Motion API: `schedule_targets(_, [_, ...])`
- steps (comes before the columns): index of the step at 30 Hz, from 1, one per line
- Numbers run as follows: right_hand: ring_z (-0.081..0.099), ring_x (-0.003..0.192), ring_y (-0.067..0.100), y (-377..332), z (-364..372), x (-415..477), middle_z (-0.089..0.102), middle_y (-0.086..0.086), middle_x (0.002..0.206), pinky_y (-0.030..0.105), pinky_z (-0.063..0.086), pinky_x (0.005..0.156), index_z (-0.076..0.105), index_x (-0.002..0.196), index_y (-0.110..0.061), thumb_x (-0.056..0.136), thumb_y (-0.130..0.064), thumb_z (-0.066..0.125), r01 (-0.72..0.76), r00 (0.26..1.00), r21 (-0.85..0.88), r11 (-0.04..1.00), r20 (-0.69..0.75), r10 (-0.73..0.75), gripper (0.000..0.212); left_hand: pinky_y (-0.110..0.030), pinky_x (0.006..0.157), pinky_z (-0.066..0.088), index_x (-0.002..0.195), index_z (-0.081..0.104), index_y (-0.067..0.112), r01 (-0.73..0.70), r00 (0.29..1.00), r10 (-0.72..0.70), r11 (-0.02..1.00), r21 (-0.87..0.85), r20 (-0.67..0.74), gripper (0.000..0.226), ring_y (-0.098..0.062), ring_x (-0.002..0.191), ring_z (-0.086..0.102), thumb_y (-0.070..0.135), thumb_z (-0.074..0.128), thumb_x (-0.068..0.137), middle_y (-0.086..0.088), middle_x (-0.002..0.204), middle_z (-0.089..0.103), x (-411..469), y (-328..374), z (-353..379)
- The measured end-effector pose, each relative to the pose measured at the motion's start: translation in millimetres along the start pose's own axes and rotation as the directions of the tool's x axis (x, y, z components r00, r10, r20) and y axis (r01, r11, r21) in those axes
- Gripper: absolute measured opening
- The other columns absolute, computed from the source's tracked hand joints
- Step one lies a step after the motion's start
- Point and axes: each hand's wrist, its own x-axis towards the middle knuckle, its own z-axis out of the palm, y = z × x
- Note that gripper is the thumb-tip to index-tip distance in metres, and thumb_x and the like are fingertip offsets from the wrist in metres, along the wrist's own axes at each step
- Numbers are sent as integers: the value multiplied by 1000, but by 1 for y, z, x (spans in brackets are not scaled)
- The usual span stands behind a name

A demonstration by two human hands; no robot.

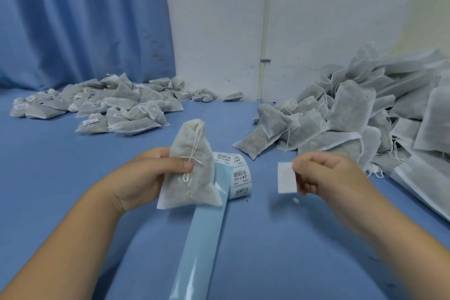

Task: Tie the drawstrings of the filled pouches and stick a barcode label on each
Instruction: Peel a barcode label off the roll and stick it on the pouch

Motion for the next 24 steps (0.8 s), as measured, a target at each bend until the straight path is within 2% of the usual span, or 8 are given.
schedule_targets(2, [57,57,10,5,-9,-9,65,3,62,18,48,55,72,67,-11,81,-14,66,-13,1000,-75,997,9,14,15,-34,80,61,94,77,1,-38,998,36,998,-48,-52,32,-26,90,71,9,73,63,-21,103,71,0,5,8])
schedule_targets(4, [56,58,11,7,-21,-15,64,3,62,20,48,56,71,66,-11,87,-7,61,-21,1000,-88,996,-4,20,23,-32,77,61,90,79,5,-65,996,59,994,-86,-68,25,-23,87,72,12,66,69,-17,100,73,1,10,23])
schedule_targets(7, [54,61,18,2,-40,-23,61,9,66,27,47,59,72,65,-12,84,-4,62,-28,999,90,996,-24,30,23,-28,68,59,82,80,9,-76,997,75,994,-76,-16,16,-20,80,73,7,68,71,-12,90,74,8,20,61])
schedule_targets(10, [56,61,19,-10,-56,-32,62,13,69,29,48,59,73,64,-14,71,-9,70,14,1000,257,966,-5,-14,9,-27,66,58,80,78,6,-71,997,74,995,-71,36,13,-19,76,72,4,69,70,-11,84,73,22,28,106])
schedule_targets(13, [59,61,18,-22,-68,-40,69,10,74,25,51,57,73,63,-14,70,-10,64,101,994,297,950,4,-107,12,-30,69,60,94,71,4,-18,998,21,999,-51,65,16,-18,75,71,-1,60,83,-9,84,73,42,28,147])
schedule_targets(16, [63,77,24,-28,-78,-47,76,3,96,34,51,71,71,59,-17,69,-8,67,176,984,92,980,14,-178,14,-37,75,59,102,67,6,47,997,-43,997,-65,64,21,-21,82,71,-5,54,90,-11,92,74,66,17,177])
schedule_targets(19, [64,93,33,-26,-82,-50,74,-9,106,45,50,79,67,59,-15,72,-13,63,205,979,-146,968,31,-203,13,-48,91,53,120,62,0,110,992,-101,986,-127,80,33,-31,103,64,-7,52,90,-23,121,67,83,-3,196])
schedule_targets(24, [59,64,23,-16,-86,-46,70,-24,105,19,45,58,61,57,-12,76,-1,63,189,982,-420,888,88,-168,22,-58,103,45,133,50,-11,223,969,-187,944,-244,160,42,-45,122,56,-4,48,91,-34,132,55,90,-39,208])
